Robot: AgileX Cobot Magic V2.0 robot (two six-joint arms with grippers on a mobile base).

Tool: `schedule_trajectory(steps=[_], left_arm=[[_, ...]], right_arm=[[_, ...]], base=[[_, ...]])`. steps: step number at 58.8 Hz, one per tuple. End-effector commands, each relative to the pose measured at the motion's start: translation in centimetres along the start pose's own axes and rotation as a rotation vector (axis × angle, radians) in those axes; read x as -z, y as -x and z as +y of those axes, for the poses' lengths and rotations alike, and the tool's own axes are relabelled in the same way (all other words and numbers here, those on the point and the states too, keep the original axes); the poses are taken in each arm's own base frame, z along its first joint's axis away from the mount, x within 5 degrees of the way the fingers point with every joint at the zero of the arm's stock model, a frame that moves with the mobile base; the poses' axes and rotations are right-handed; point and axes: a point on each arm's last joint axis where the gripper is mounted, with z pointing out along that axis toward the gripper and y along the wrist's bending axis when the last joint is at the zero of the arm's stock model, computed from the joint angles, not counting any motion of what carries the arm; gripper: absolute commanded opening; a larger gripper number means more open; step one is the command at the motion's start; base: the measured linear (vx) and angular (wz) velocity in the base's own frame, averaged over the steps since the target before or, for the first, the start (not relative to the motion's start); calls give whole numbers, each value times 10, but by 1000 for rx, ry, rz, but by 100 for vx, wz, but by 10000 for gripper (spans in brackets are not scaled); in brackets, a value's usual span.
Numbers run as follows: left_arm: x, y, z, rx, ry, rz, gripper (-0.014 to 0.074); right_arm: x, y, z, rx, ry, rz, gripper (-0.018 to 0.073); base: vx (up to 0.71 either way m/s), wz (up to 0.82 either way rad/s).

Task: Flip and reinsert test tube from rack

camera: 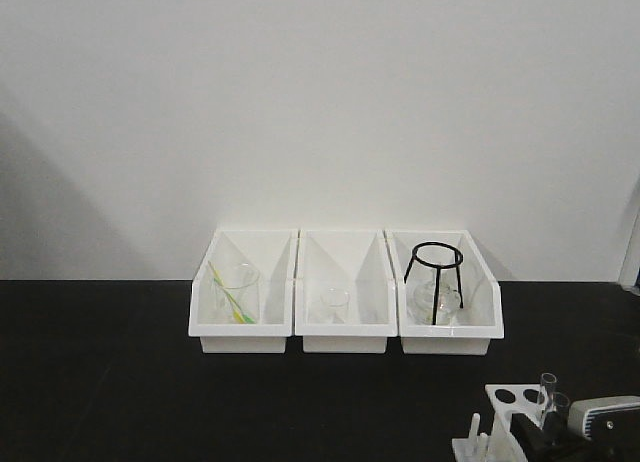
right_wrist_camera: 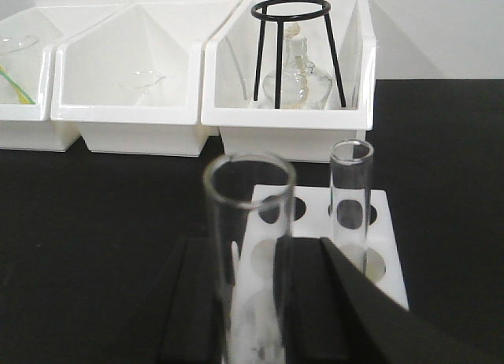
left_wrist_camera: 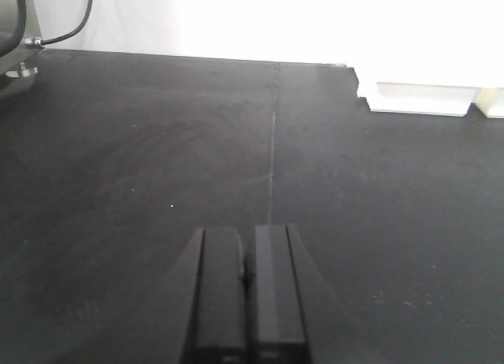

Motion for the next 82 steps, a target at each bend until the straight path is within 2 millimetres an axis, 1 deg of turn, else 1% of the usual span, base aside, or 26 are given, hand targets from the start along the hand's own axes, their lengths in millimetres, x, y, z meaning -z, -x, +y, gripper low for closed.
schedule_trajectory(steps=[1,12,22,38,45,51,58,66,82], left_arm=[[1,8,-2,2,-23,-96,-6],[1,8,-2,2,-23,-96,-6],[1,8,-2,2,-23,-96,-6],[1,8,-2,2,-23,-96,-6],[1,8,-2,2,-23,-96,-6],[1,8,-2,2,-23,-96,-6],[1,8,-2,2,-23,-96,-6],[1,8,-2,2,-23,-96,-6],[1,8,-2,2,-23,-96,-6]], right_arm=[[5,29,4,19,28,-175,-15],[19,49,6,29,32,-240,-13],[27,72,8,59,31,-210,-13],[49,127,10,15,18,-218,-12],[59,153,11,29,3,-230,-11],[63,170,11,38,-11,-227,-8],[65,180,10,44,-30,-186,-8],[66,181,10,193,-46,-162,-8],[65,178,9,679,-81,-114,-8]], base=[[0,0],[0,0],[0,0],[0,0],[0,0],[0,0],[0,0],[0,0],[0,0]])
